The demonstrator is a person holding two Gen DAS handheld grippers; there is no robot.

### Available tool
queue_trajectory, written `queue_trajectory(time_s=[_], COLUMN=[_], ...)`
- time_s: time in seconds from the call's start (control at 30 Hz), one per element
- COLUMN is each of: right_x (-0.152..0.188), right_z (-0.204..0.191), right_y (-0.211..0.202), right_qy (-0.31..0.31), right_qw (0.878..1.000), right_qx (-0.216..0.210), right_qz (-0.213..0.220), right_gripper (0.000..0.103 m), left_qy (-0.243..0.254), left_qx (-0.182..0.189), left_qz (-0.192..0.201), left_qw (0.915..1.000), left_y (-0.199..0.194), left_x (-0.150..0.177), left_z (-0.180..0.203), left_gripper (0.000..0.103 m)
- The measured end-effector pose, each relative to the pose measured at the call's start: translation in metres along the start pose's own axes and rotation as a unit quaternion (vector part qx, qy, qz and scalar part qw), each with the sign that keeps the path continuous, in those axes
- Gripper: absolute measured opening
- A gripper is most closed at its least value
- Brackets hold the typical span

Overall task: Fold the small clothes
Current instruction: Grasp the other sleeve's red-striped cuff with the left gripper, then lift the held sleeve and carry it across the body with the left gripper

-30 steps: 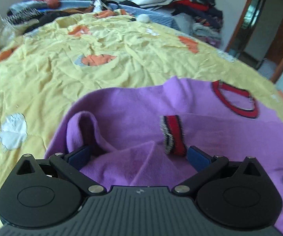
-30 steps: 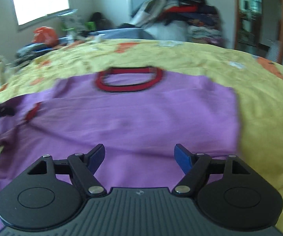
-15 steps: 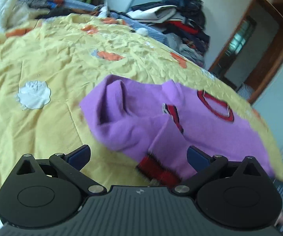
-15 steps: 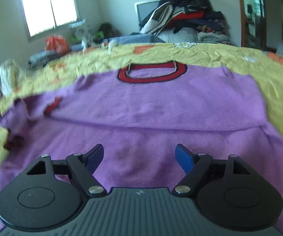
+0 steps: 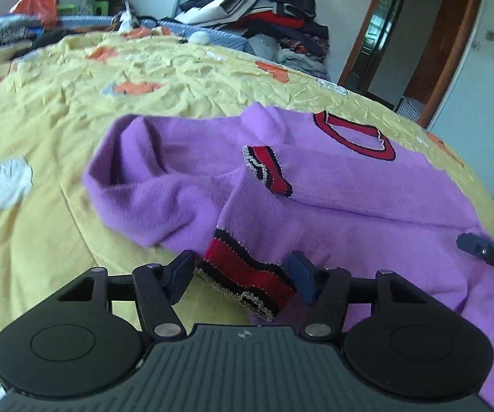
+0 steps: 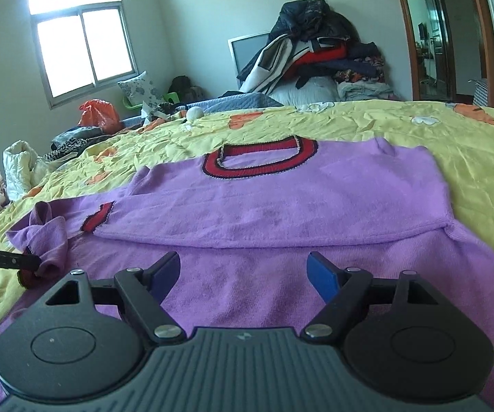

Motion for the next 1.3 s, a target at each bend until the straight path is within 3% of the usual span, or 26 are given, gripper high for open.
queue_trajectory(time_s=[0.13,0.23,0.43,0.5,0.53,0.63,0.8,0.93,1.03,1.2,1.3], right_x=[0.001,0.001,0.002,0.002,0.002,0.002,0.002,0.002,0.002,0.002,0.001], right_z=[0.005,0.006,0.005,0.005,0.005,0.005,0.005,0.004,0.004,0.001,0.0], right_y=[0.0,0.0,-0.001,0.0,0.0,0.0,0.001,0.001,0.002,0.003,0.005], right_qy=[0.016,0.019,0.021,0.022,0.022,0.02,0.02,0.018,0.017,0.01,0.007], right_qw=[1.0,1.0,1.0,1.0,1.0,1.0,1.0,1.0,1.0,1.0,1.0], right_qx=[0.0,0.001,0.004,0.003,0.003,0.001,0.003,0.003,0.002,0.001,0.002], right_qz=[0.002,0.002,0.004,0.003,0.002,0.0,-0.001,-0.002,-0.004,-0.008,-0.011], right_gripper=[0.082,0.082,0.082,0.082,0.082,0.082,0.082,0.083,0.083,0.083,0.083], left_qy=[-0.021,-0.057,-0.124,-0.138,-0.152,-0.184,-0.16,-0.114,-0.115,-0.134,-0.154], left_qx=[0.012,0.034,0.077,0.079,0.082,0.103,0.089,0.036,-0.019,-0.118,-0.152], left_qz=[0.006,-0.003,-0.015,-0.025,-0.034,-0.033,-0.044,-0.032,-0.011,0.016,0.037], left_qw=[0.9997,0.9978,0.9891,0.987,0.9844,0.9769,0.9821,0.9923,0.9931,0.9838,0.9757], left_y=[-0.006,-0.005,-0.004,-0.001,0.002,0.0,-0.013,-0.049,-0.089,-0.137,-0.155], left_x=[-0.001,-0.006,-0.007,-0.007,-0.008,-0.008,-0.012,-0.02,-0.03,-0.051,-0.065], left_z=[-0.006,-0.017,-0.033,-0.037,-0.041,-0.051,-0.054,-0.076,-0.118,-0.187,-0.22], left_gripper=[0.05,0.05,0.036,0.008,0.004,0.003,0.003,0.003,0.003,0.003,0.003])
Point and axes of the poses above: each gripper's, at about its wrist camera, not at the fingertips, and y roughly the way its jaws point, z to its right, x to its underside, the point moved 1 cm from there along y, roughly the way its jaws point, and after that the axes turned 9 degrees about -y, right-handed, at the moved point
